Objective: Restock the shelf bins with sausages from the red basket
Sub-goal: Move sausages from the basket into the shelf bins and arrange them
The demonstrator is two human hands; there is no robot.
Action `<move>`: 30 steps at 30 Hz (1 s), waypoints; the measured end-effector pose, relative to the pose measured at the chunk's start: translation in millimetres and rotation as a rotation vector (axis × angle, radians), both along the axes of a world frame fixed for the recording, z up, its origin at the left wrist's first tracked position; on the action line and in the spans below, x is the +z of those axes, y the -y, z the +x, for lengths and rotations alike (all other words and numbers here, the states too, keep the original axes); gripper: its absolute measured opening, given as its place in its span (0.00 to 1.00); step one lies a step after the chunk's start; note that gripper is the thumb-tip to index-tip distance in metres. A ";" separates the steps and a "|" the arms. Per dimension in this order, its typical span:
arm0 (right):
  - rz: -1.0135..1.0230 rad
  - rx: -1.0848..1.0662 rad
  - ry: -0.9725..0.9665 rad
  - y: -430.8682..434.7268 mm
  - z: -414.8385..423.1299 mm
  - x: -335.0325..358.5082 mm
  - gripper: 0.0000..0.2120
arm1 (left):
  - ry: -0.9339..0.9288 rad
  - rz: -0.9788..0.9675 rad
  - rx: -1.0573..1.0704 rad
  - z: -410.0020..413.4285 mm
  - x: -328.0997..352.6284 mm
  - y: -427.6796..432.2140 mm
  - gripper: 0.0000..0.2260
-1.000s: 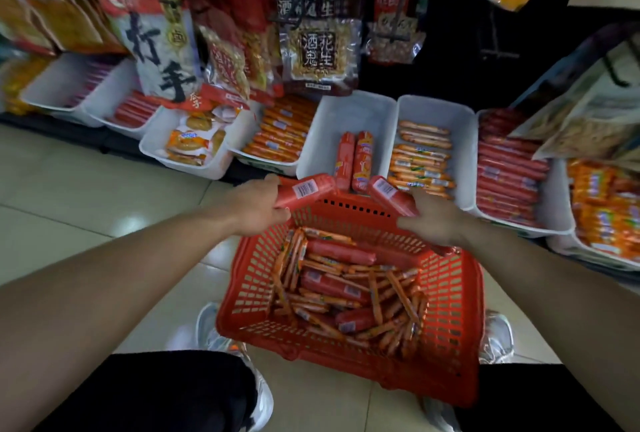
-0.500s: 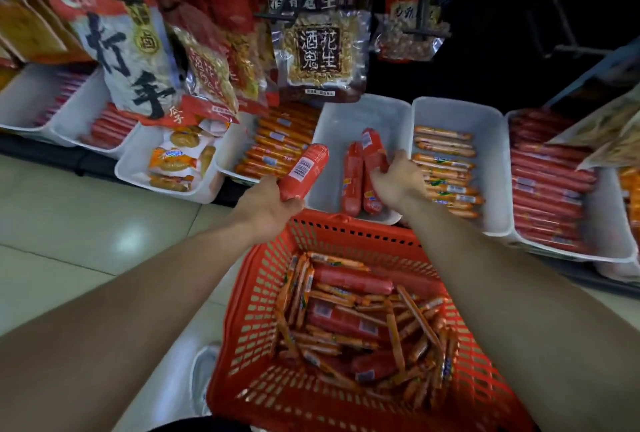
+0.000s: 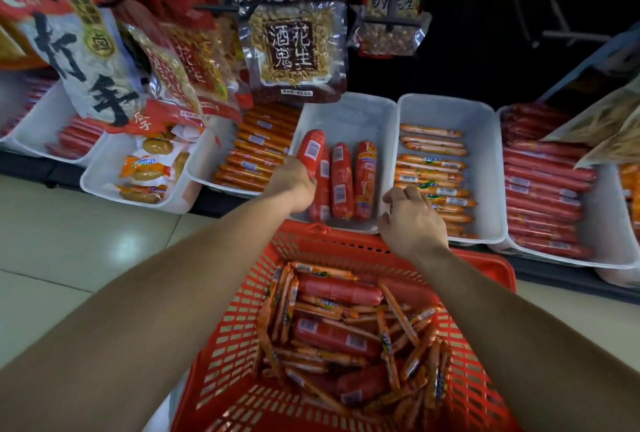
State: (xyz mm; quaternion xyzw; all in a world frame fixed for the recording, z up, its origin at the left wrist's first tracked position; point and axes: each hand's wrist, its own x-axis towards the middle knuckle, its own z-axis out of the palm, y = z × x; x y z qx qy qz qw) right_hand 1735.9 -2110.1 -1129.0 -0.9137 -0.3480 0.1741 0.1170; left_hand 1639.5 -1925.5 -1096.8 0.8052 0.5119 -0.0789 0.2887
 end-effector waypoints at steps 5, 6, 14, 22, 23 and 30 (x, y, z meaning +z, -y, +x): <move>0.022 -0.009 -0.058 5.4 3.1 -3.9 0.19 | -0.010 0.143 -0.023 4.0 -13.0 15.1 0.22; 0.015 -0.006 -0.060 5.6 2.3 -2.9 0.19 | -0.018 0.139 -0.057 1.3 -10.8 15.3 0.22; -0.098 0.116 -0.054 31.2 -11.4 32.0 0.21 | -0.125 0.043 -0.332 -43.1 37.7 16.4 0.18; -0.143 0.128 -0.076 85.2 -40.5 70.6 0.25 | -0.173 0.058 -0.543 -107.6 58.9 81.2 0.14; -0.142 0.126 -0.083 91.5 -45.8 69.2 0.24 | -0.175 0.042 -0.554 -116.7 54.1 90.8 0.14; -0.264 0.158 -0.164 125.8 -77.8 15.5 0.24 | -0.275 -0.045 -0.581 -172.2 -13.6 137.4 0.18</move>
